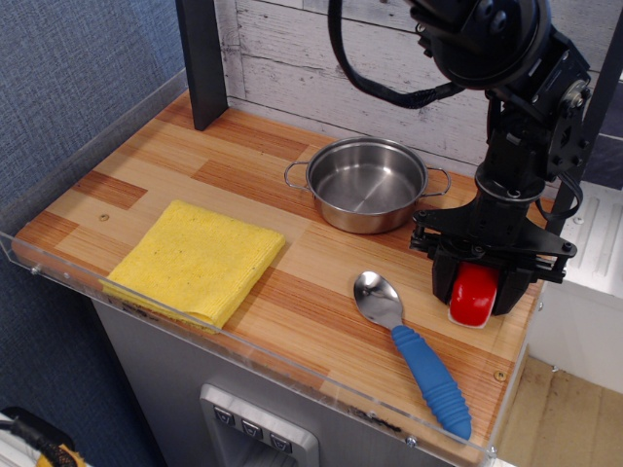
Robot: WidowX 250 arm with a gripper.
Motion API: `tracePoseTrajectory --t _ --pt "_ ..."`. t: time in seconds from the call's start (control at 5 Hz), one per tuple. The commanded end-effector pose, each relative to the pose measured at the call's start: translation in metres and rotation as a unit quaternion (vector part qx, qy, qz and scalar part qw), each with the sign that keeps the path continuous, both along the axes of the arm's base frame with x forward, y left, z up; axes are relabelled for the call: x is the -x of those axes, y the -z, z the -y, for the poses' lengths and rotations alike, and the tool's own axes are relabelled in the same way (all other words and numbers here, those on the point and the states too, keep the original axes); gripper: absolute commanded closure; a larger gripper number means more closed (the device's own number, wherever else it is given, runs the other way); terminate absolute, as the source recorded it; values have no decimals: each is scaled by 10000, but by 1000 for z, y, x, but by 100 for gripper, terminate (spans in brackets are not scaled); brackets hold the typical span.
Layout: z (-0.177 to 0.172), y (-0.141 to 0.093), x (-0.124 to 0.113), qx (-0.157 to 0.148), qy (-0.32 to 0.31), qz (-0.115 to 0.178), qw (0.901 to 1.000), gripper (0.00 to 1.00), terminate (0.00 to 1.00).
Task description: Hold red color candy from right side of the table and place it on left side of the table above yellow cloth.
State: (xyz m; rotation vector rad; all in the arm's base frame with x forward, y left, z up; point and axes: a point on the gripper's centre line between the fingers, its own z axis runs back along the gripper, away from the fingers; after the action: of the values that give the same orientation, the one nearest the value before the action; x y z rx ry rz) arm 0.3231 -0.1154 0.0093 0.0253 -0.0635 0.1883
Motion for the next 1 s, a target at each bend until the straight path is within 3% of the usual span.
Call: tracePoseTrajectory --t 0.0,0.4,0.8 --pt "-5 -26 -3 150 -178 331 9992 100 0" --pt "-19 -72 -3 10 -406 552 9976 100 0" --pt "-57 -97 0 -169 -522 381 9978 100 0"
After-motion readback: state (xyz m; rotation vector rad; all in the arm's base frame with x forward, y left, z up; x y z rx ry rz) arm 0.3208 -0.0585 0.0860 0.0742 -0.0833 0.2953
